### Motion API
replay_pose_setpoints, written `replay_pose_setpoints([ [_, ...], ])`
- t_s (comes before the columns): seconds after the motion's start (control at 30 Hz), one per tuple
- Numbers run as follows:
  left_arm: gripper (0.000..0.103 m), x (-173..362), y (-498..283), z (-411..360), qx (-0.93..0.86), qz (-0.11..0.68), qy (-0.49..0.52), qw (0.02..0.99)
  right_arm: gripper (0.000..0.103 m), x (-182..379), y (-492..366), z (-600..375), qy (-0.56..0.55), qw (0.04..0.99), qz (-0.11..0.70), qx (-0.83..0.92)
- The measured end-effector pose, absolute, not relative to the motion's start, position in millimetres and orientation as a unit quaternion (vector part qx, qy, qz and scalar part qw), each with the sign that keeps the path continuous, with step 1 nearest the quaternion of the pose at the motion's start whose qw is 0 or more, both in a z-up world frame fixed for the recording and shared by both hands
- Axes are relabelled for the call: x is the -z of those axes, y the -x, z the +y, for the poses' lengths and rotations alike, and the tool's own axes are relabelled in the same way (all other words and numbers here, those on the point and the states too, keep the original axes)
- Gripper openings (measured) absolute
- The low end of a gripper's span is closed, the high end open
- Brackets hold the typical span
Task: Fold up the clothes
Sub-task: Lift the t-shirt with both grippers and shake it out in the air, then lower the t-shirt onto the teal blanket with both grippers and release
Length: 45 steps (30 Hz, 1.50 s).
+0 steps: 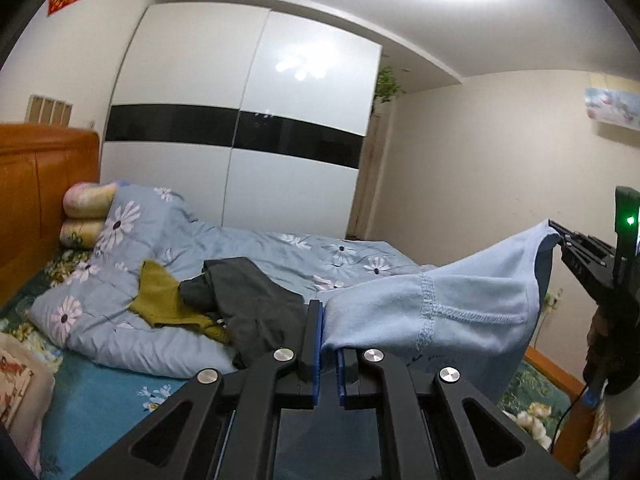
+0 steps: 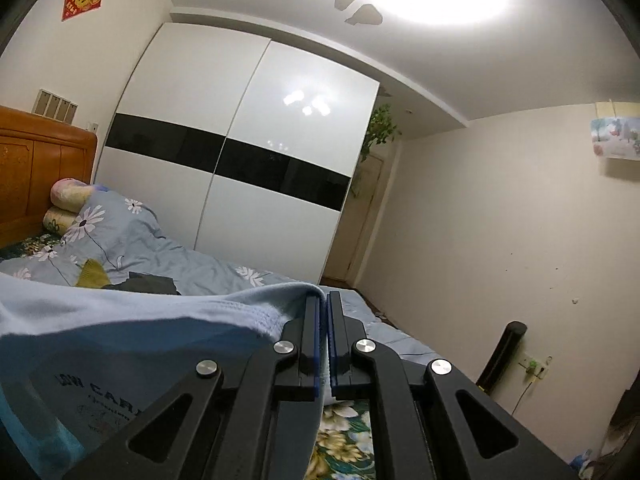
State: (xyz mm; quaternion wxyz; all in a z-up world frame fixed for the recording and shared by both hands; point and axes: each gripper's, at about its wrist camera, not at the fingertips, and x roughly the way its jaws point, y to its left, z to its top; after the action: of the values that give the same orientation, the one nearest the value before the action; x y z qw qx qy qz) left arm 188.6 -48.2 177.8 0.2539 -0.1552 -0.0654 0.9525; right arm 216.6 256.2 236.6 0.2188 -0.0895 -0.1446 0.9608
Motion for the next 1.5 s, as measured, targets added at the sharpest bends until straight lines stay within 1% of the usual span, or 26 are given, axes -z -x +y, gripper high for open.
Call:
replay_pose_setpoints([
  [0.1,0.006,-198.5,-212.0,-49.3,-0.946,-0.072,0.155,0.277,0.003,-248.2,-245.0,257.1,0.080,0.229,-0.153,-0.958],
  [0.27,0.006,-275.1,-254.0,-63.6,-0.938,-0.069,0.108,0.323,0.003,-303.0,-290.2,261.6,0.035,0.216,-0.134,-0.967],
  [0.37,0.006,-302.8,-248.1,-72.6,-0.935,-0.066,0.116,0.330,0.003,-333.0,-289.9,261.8,0.024,0.197,-0.138,-0.970],
  [0.43,0.007,-300.8,-229.0,-69.4,-0.941,-0.053,0.132,0.307,0.003,-337.8,-273.9,263.7,0.040,0.185,-0.141,-0.972],
  [0.5,0.007,-284.0,-204.4,-63.3,-0.946,-0.046,0.162,0.278,0.003,-327.5,-245.5,269.1,0.077,0.164,-0.138,-0.974],
  [0.53,0.007,-269.7,-189.5,-58.3,-0.945,-0.042,0.186,0.265,0.003,-312.3,-222.6,272.1,0.110,0.156,-0.140,-0.972],
  [0.63,0.007,-198.1,-134.9,-42.5,-0.937,-0.021,0.271,0.221,0.003,-260.8,-174.0,279.5,0.189,0.143,-0.142,-0.961],
  [0.7,0.007,-149.4,-110.4,-38.4,-0.924,-0.019,0.317,0.211,0.003,-201.3,-132.5,285.5,0.264,0.129,-0.122,-0.948],
  [0.83,0.006,-44.0,-68.2,-39.5,-0.878,-0.055,0.440,0.181,0.003,-93.6,-78.4,300.7,0.377,0.107,-0.061,-0.918],
  [0.9,0.006,-10.5,-65.5,-40.0,-0.863,-0.061,0.476,0.160,0.003,-44.4,-60.7,306.1,0.419,0.104,-0.035,-0.901],
  [1.0,0.007,24.0,-53.0,-45.3,-0.848,-0.076,0.506,0.139,0.003,-10.4,-48.0,314.2,0.449,0.102,-0.025,-0.887],
  [1.07,0.007,33.7,-37.4,-48.5,-0.844,-0.092,0.513,0.130,0.003,7.5,-43.2,319.7,0.463,0.099,-0.017,-0.880],
  [1.3,0.007,54.7,12.8,-49.8,-0.839,-0.102,0.522,0.117,0.003,45.7,1.0,344.8,0.496,0.093,0.010,-0.863],
  [1.5,0.006,88.5,36.2,-70.9,-0.823,-0.141,0.543,0.085,0.003,72.0,-2.6,351.3,0.517,0.080,0.011,-0.852],
])
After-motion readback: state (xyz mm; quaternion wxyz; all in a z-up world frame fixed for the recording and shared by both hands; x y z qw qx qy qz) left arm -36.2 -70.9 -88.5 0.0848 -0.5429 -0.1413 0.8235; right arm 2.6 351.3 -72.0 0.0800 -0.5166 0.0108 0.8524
